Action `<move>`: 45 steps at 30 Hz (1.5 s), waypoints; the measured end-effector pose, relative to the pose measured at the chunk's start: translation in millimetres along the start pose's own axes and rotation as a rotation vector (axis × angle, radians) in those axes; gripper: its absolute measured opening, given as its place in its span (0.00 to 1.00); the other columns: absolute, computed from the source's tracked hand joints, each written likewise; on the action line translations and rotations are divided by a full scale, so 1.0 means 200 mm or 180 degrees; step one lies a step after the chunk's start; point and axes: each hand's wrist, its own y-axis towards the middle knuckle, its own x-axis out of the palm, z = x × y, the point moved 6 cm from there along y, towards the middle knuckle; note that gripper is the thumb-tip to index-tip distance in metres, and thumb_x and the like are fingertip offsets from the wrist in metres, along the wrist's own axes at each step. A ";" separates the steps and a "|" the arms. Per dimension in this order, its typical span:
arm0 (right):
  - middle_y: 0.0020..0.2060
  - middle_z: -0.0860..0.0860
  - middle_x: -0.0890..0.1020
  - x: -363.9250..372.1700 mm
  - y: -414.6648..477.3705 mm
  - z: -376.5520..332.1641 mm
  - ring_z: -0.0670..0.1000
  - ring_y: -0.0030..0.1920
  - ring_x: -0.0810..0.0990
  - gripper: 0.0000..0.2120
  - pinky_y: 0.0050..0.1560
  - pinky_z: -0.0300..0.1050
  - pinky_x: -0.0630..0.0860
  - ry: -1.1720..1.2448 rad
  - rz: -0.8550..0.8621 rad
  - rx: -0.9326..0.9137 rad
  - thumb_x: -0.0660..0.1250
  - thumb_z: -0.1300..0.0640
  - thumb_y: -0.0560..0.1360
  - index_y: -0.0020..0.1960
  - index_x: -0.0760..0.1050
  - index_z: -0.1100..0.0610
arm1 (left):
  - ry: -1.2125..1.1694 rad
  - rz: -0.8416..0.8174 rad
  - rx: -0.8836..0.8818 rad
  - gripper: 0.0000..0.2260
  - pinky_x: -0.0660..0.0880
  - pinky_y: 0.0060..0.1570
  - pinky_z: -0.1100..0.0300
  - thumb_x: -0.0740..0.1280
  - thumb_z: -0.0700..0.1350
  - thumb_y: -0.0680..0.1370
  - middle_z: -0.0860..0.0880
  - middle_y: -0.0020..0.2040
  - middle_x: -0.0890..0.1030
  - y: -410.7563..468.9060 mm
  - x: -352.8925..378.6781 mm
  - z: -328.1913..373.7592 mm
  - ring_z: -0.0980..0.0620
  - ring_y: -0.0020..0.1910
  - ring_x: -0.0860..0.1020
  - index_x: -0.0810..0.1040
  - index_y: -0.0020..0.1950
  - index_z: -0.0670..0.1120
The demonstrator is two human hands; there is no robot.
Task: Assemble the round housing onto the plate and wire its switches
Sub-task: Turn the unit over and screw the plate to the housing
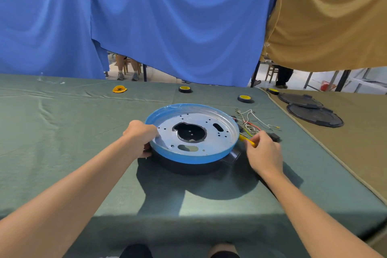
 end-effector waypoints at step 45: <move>0.45 0.57 0.82 0.16 0.04 -0.36 0.54 0.44 0.81 0.14 0.48 0.51 0.79 0.2079 -0.0956 0.0792 0.62 0.73 0.70 0.50 0.76 0.58 | -0.1483 0.0297 0.1019 0.08 0.78 0.48 0.42 0.62 0.35 0.79 0.38 0.54 0.78 -0.13 -0.19 0.30 0.39 0.49 0.78 0.68 0.45 0.46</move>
